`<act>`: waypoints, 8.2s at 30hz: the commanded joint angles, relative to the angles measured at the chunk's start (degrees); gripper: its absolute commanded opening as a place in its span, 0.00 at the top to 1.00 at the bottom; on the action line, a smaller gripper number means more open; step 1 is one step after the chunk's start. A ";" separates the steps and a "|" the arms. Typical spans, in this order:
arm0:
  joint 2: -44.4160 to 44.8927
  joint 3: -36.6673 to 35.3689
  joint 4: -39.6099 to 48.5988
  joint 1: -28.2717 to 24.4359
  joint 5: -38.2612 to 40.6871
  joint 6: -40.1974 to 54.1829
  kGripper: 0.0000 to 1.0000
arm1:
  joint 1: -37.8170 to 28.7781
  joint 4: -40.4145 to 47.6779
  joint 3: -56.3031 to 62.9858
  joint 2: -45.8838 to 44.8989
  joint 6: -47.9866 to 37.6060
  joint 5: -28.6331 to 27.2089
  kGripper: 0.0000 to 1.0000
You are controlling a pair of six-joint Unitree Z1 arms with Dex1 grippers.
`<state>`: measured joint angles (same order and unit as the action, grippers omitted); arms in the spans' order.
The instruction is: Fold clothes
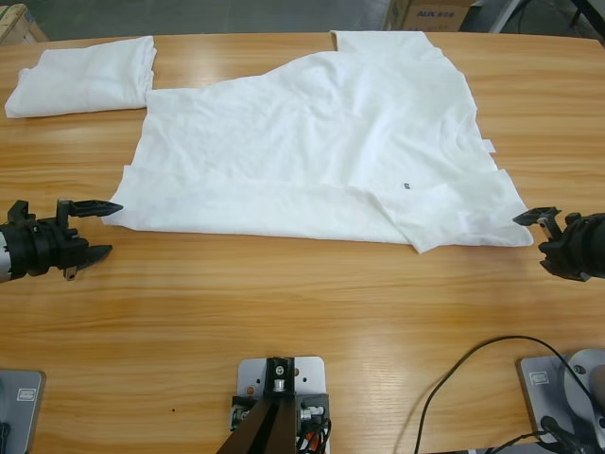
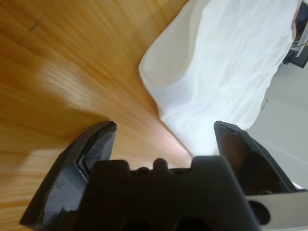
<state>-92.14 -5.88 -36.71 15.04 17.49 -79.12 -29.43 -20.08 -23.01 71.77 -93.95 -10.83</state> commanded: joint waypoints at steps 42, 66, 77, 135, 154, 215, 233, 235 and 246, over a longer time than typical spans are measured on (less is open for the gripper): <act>-17.15 9.04 -22.35 2.71 -3.34 0.46 1.00 | 2.53 4.72 3.88 2.78 -12.31 -2.75 0.16; -16.15 9.06 -22.09 2.98 -3.27 1.25 1.00 | 3.76 27.24 11.30 13.51 -13.35 0.66 0.26; -16.23 9.06 -22.09 2.92 -3.25 1.25 1.00 | 3.76 25.46 12.02 8.81 -5.37 -1.29 1.00; 12.33 -2.82 32.39 13.87 -10.37 -9.98 1.00 | -1.32 -13.14 0.15 -0.26 -15.69 10.75 1.00; 25.23 -20.96 51.30 11.89 -10.46 -4.50 0.00 | -5.96 -38.43 -34.05 3.17 7.03 -3.10 0.00; -24.09 -47.09 31.31 -11.70 8.40 31.84 0.15 | 29.64 -42.35 -75.08 43.62 90.98 32.54 0.02; -23.21 -32.11 -1.56 -11.97 5.31 22.08 0.29 | 27.97 -36.38 -66.71 41.24 90.94 32.81 0.02; -23.18 -30.72 -3.12 -12.05 6.06 22.17 0.79 | 27.85 -35.85 -65.83 41.03 90.87 32.81 0.02; -13.53 -24.46 13.31 -13.18 7.51 30.91 0.24 | 27.85 -32.97 -60.95 38.50 90.61 32.72 0.02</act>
<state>-109.86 -31.91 -35.65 2.49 24.02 -54.29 -0.86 -54.85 -87.61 111.99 -3.74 21.59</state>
